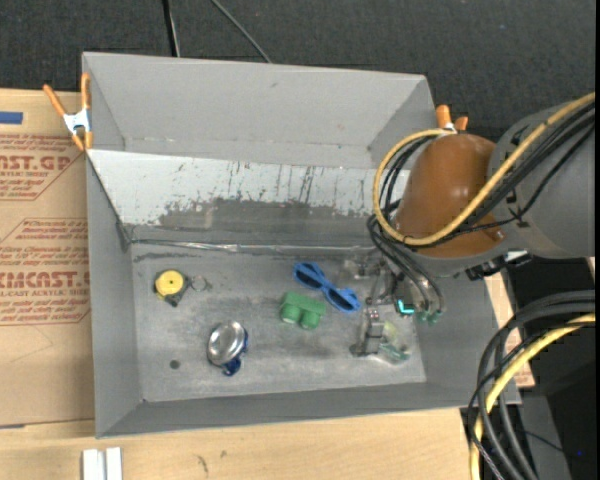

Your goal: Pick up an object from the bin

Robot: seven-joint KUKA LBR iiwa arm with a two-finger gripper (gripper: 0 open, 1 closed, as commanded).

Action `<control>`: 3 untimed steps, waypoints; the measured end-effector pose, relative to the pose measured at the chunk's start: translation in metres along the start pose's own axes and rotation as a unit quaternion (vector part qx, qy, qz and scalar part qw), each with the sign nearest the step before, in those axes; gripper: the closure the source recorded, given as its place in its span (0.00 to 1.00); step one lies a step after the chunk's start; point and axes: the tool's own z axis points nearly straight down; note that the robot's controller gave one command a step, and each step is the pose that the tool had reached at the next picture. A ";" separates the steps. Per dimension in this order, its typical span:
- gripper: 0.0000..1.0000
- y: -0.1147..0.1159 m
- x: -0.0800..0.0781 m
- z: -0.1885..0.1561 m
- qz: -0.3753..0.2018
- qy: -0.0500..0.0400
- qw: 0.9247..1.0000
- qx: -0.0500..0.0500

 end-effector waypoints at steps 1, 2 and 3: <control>0.00 0.017 -0.037 0.060 0.018 -0.004 1.000 -0.001; 1.00 0.016 -0.037 0.056 0.019 -0.005 1.000 0.000; 1.00 0.038 0.007 -0.095 -0.035 -0.008 0.999 0.000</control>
Offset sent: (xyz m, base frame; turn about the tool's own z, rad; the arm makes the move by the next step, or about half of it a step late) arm 0.0359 0.0151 -0.0566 0.0385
